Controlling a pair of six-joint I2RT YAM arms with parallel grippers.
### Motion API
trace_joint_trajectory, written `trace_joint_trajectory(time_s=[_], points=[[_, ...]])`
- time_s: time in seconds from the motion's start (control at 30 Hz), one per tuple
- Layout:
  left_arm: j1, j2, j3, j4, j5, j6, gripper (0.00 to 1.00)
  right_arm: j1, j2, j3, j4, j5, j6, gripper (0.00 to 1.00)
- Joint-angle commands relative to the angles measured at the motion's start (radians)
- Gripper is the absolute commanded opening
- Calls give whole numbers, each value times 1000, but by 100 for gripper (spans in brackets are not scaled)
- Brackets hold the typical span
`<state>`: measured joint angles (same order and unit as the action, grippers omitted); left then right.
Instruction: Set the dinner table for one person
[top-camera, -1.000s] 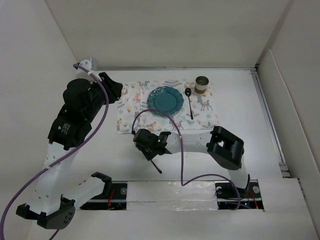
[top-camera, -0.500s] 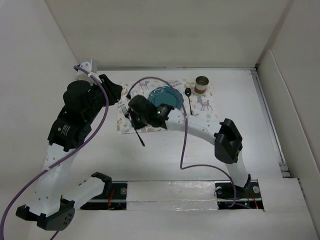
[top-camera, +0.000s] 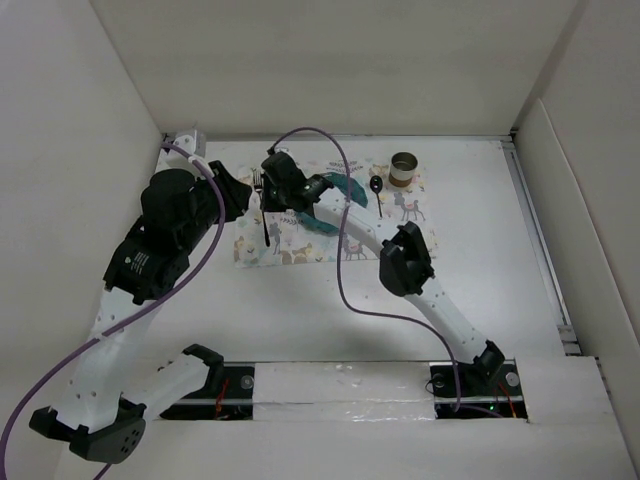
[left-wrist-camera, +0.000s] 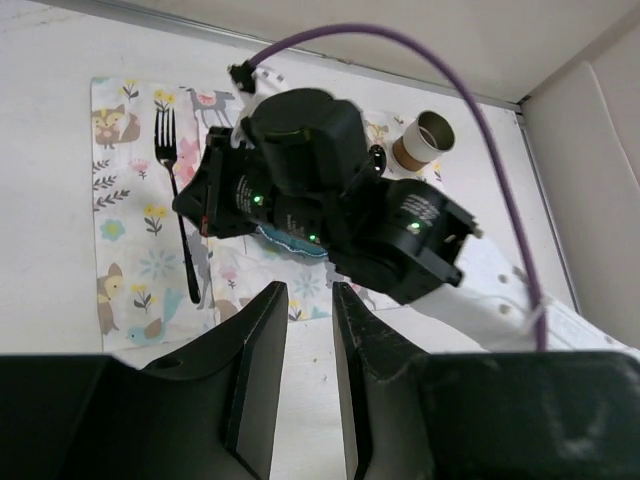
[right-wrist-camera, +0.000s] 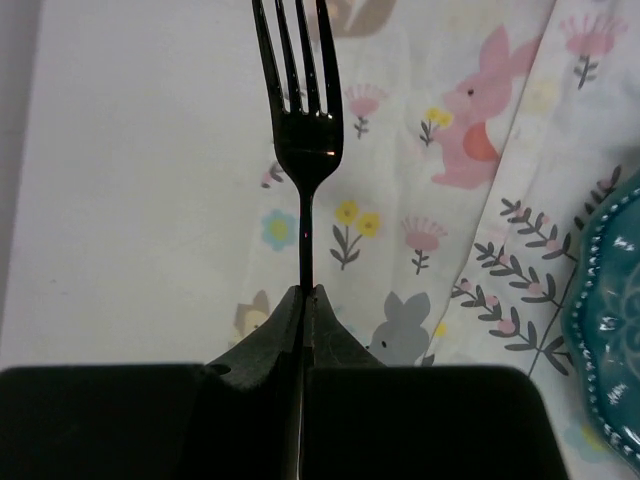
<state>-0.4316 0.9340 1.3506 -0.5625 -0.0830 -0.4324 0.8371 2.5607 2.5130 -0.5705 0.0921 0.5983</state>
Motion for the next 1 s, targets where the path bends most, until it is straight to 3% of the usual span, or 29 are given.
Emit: trace_joint_trajectory(time_s=[0.0, 0.63, 0.73, 0.97], points=[[-16, 0, 1, 15, -31, -6, 22, -12, 19, 64, 35, -32, 60, 0], [-16, 40, -33, 36, -47, 7, 22, -61, 167, 66, 70, -49, 119, 0], [-16, 42, -36, 36, -52, 7, 22, -61, 164, 56, 92, -58, 127, 9], [-16, 45, -33, 47, -52, 6, 23, -79, 46, 31, 161, -136, 132, 41]])
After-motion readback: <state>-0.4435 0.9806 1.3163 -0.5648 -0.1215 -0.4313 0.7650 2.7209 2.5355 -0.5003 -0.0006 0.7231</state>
